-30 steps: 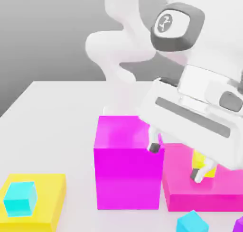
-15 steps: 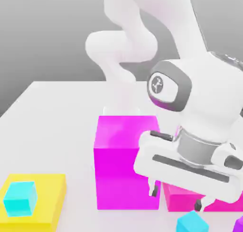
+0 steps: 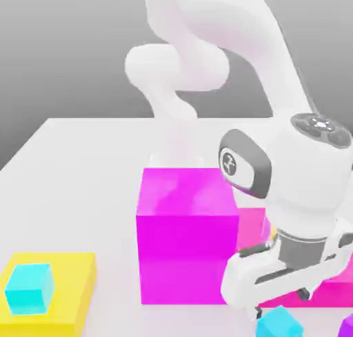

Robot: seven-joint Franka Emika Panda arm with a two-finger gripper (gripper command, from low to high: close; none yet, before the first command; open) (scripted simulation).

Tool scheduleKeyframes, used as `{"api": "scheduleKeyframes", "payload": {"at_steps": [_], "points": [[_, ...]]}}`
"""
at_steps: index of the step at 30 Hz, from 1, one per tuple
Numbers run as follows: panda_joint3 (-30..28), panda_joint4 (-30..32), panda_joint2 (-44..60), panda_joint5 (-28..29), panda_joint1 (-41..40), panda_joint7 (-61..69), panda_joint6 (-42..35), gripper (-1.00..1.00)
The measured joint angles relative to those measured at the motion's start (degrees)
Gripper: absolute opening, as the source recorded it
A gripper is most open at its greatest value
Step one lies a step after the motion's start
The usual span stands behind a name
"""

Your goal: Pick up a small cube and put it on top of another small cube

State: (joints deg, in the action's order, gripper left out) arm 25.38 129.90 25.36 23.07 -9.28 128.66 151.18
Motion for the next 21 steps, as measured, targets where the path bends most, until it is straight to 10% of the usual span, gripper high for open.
{"api": "scheduleKeyframes", "payload": {"at_steps": [2, 3, 14, 21], "points": [[-2.51, -1.02, 3.81, 2.69, 1.96, -1.44, 2.73, 0.0], [-3.86, -1.51, 5.68, 3.92, 2.99, -2.29, 4.1, -1.0], [0.78, 0.13, -0.8, -1.07, -0.43, 1.41, -0.68, -1.0], [6.28, -11.06, 2.37, -0.21, 8.0, 1.55, -10.48, -1.0]]}}
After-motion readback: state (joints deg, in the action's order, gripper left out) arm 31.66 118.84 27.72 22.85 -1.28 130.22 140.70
